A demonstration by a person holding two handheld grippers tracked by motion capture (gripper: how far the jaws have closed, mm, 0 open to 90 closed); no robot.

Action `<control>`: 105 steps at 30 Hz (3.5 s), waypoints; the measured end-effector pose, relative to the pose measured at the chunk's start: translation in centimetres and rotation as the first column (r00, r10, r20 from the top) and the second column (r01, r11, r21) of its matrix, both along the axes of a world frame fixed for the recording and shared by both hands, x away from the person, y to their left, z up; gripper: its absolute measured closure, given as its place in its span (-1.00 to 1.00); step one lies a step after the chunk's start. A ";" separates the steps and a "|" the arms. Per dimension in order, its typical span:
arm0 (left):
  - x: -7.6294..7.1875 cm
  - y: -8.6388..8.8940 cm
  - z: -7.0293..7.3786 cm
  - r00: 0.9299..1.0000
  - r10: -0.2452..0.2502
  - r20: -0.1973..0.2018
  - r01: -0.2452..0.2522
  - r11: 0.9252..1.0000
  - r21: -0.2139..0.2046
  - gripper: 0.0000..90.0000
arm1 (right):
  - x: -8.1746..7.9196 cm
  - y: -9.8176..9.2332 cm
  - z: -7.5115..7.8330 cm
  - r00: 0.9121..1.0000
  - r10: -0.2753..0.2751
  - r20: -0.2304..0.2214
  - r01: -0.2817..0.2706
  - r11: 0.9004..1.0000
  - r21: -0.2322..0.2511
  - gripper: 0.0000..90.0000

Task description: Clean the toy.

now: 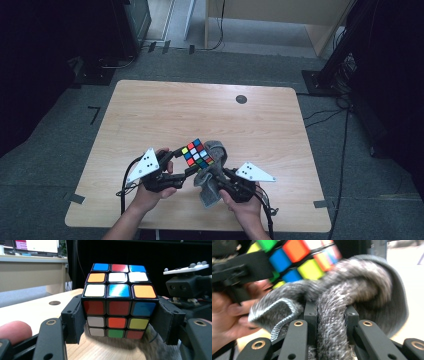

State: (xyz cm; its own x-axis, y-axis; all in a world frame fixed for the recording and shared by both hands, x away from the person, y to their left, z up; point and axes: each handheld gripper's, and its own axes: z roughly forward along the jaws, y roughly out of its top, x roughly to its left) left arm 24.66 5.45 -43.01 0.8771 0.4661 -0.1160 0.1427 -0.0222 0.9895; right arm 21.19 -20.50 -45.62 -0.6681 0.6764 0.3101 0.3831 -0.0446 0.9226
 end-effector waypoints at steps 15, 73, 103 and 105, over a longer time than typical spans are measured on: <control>1.2 0.8 -0.2 0.996 0.060 -0.061 -0.058 0.998 0.031 -0.23 | 2.9 -1.7 -2.7 0.992 -0.118 -0.037 0.105 0.963 -0.247 0.29; 1.6 -0.8 -2.2 0.994 0.109 -0.010 -0.102 0.949 0.298 -0.58 | 1.5 -2.2 0.6 0.983 -0.133 0.124 0.162 0.950 -0.265 -0.24; -1.2 -3.4 -3.8 0.938 0.091 0.333 -0.237 0.871 0.431 -0.23 | 1.1 0.2 1.2 0.995 0.016 -0.095 -0.028 0.992 -0.124 -0.45; -0.6 -2.5 -3.6 0.940 0.123 0.318 -0.257 0.868 0.425 -0.23 | 1.2 -0.1 1.2 0.996 0.007 -0.084 -0.018 0.991 -0.135 -0.49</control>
